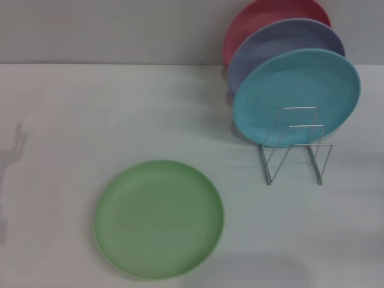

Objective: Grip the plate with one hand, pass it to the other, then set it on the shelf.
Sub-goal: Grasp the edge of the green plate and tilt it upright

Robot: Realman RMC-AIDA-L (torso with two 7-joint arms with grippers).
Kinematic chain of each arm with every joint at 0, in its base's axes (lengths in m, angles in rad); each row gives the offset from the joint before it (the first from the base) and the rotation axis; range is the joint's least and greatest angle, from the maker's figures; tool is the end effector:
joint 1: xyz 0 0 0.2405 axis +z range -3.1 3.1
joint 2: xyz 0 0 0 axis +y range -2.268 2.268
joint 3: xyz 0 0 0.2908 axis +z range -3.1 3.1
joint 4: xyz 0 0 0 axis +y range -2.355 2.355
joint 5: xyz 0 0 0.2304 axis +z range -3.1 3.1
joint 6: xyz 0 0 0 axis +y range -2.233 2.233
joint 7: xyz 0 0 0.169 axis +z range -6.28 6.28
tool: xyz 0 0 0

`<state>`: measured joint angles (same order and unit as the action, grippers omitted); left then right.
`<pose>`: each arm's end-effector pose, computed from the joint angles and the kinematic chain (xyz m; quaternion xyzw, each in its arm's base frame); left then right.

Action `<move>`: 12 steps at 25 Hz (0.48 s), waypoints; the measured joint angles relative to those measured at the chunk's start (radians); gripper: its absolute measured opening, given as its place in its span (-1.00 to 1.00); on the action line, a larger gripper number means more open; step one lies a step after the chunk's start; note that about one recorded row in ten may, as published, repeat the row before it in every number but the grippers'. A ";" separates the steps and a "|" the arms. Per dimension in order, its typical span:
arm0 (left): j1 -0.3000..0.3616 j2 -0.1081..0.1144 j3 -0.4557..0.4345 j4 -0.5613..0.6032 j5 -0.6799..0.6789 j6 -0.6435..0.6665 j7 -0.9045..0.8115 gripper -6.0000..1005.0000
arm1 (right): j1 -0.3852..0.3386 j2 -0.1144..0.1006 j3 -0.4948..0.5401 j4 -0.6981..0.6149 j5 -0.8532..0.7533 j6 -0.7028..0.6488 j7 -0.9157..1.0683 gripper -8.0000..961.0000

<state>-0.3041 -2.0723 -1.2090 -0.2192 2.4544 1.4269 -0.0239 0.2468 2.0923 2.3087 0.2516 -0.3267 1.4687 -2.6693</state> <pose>-0.3817 0.3371 0.0254 -0.5783 -0.1500 -0.3308 0.7305 0.4158 0.3069 0.0872 -0.5061 0.1972 0.4257 0.7237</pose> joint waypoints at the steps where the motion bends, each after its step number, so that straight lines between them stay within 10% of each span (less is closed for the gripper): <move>1: 0.000 0.000 0.000 0.000 0.000 0.000 0.000 0.62 | 0.000 0.000 0.000 0.000 0.000 0.001 0.000 0.73; 12: -0.001 0.019 0.030 -0.027 0.026 0.030 -0.014 0.59 | 0.016 0.000 0.000 -0.010 -0.006 0.006 0.001 0.73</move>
<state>-0.3048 -2.0530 -1.1793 -0.2461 2.4801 1.4564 -0.0382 0.2625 2.0924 2.3086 0.2411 -0.3326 1.4744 -2.6679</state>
